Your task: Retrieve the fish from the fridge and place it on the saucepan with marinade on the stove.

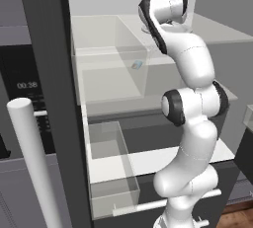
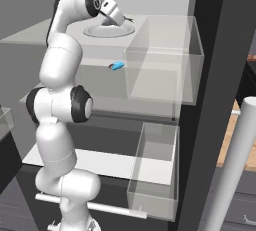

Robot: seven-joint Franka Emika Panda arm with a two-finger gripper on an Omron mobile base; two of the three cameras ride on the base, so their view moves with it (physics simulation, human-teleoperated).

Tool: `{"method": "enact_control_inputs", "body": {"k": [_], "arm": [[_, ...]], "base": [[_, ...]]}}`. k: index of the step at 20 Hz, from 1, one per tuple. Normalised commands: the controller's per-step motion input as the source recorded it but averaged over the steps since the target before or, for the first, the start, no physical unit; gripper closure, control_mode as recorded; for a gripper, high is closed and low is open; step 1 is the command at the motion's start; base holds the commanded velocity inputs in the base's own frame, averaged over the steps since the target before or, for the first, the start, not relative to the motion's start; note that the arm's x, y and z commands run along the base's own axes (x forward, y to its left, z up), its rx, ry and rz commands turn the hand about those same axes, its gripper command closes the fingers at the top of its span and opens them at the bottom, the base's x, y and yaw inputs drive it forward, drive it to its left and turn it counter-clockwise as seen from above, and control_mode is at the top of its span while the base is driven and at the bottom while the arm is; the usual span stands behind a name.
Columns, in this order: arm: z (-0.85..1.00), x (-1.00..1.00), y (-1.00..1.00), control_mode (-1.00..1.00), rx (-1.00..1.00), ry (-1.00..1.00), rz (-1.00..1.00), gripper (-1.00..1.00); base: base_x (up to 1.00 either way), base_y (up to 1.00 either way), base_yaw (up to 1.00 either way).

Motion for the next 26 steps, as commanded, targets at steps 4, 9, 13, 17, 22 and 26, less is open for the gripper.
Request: {"method": "enact_control_inputs", "body": {"k": [4, 9, 13, 17, 22, 26], "arm": [[0.06, -0.46, -0.11, -1.0, 0.0, 0.0, 0.39, 1.0], [0.12, -0.48, -0.04, -1.0, 0.0, 0.0, 0.35, 1.0], [-0.01, -0.57, 0.0, -1.0, -0.08, 0.0, 0.25, 1.0], [0.0, -0.65, 0.08, -1.0, -0.1, 0.0, 0.12, 1.0], [0.0, -0.67, 0.12, -1.0, -0.11, 0.0, 0.07, 1.0], [0.01, -0.66, 0.12, -1.0, -0.09, 0.0, 0.0, 1.0]], "base": [[0.0, 0.0, 0.0], [0.0, 0.0, 0.0], [0.0, 0.0, 0.0], [0.0, 0.0, 0.0], [0.0, 0.0, 0.0], [0.0, 0.0, 0.0]]}}
